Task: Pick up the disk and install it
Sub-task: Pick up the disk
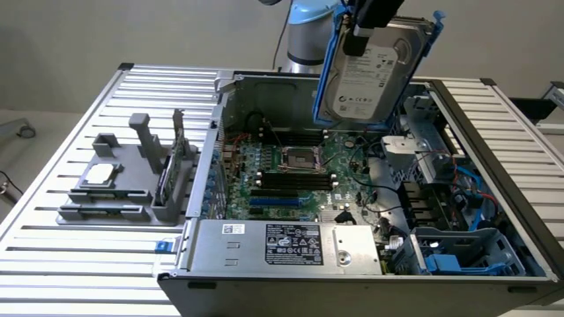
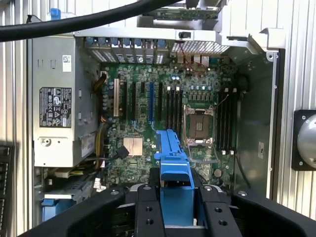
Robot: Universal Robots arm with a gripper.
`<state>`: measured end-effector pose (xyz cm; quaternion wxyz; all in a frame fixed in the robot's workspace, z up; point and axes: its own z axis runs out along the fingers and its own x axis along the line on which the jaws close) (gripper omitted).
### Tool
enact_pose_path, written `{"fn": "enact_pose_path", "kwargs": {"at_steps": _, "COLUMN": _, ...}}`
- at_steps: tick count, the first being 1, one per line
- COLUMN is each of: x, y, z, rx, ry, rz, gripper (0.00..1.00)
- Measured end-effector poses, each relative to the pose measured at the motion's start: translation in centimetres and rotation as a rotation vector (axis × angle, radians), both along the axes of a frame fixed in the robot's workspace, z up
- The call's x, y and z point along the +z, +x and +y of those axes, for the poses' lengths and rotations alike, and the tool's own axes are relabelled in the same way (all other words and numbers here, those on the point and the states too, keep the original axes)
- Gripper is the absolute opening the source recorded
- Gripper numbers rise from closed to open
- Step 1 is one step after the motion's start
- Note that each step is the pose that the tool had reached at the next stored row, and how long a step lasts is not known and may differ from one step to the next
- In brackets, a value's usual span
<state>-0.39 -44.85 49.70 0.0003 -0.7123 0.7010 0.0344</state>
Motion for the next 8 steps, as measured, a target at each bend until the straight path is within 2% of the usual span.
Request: {"fn": "enact_pose_path", "kwargs": {"at_steps": 8, "x": 0.0, "y": 1.8, "z": -2.08, "rx": 0.0, "ry": 0.0002, "rz": 0.0008, "gripper": 0.33}}
